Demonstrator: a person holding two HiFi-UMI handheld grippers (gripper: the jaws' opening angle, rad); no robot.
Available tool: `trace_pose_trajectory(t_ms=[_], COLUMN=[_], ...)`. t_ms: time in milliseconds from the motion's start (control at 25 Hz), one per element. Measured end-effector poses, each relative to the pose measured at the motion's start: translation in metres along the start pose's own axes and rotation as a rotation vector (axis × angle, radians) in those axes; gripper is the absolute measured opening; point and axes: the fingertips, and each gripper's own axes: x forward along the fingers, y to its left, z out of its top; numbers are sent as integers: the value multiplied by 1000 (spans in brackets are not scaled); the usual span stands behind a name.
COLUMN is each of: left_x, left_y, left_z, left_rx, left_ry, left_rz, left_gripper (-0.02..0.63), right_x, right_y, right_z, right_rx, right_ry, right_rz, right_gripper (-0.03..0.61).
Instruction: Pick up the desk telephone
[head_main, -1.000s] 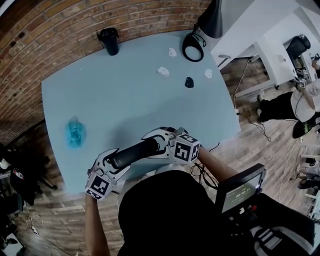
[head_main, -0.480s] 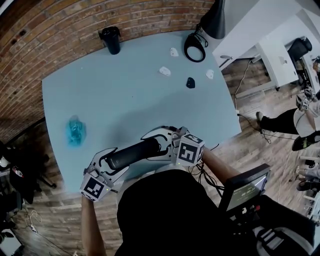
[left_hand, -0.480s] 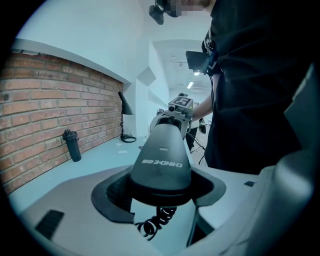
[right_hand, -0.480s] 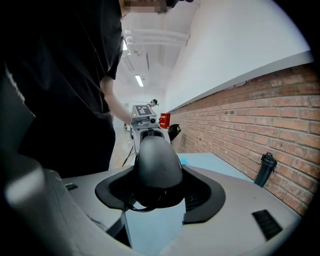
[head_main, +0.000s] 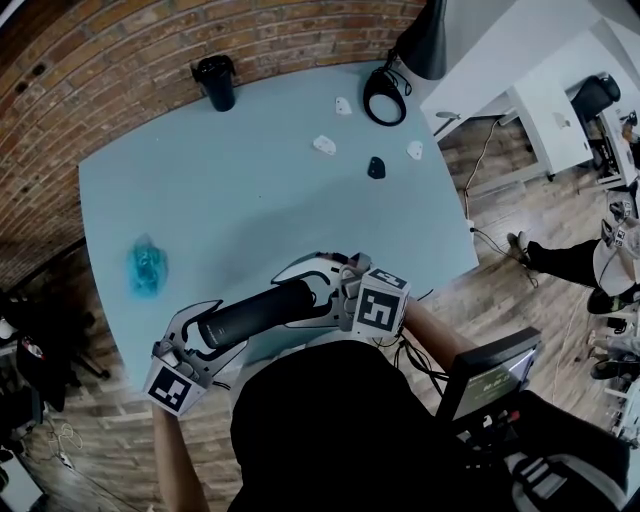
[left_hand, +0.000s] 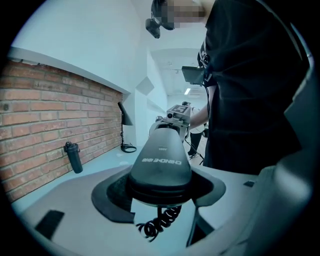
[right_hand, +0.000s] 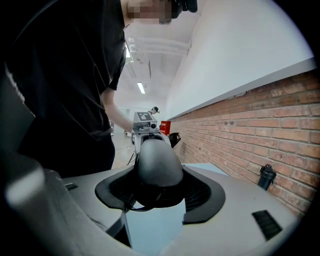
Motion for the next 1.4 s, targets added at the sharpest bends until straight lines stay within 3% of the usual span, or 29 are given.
trace_pose_trajectory(t_ms=[280, 720, 1400], left_x=[-8, -26, -57], left_y=[4, 1, 8], left_z=[33, 59, 112], left_rx=[80, 79, 94], left_ry=[-93, -164, -284], left_rz=[-19, -45, -62], left_gripper=[319, 316, 316], right_x=[-6, -8, -17], right_y=[-7, -9, -22], right_z=[24, 43, 108], right_rx=[-14, 26, 11], right_ry=[-41, -110, -237], right_rz=[4, 22, 25], right_gripper=[268, 268, 268])
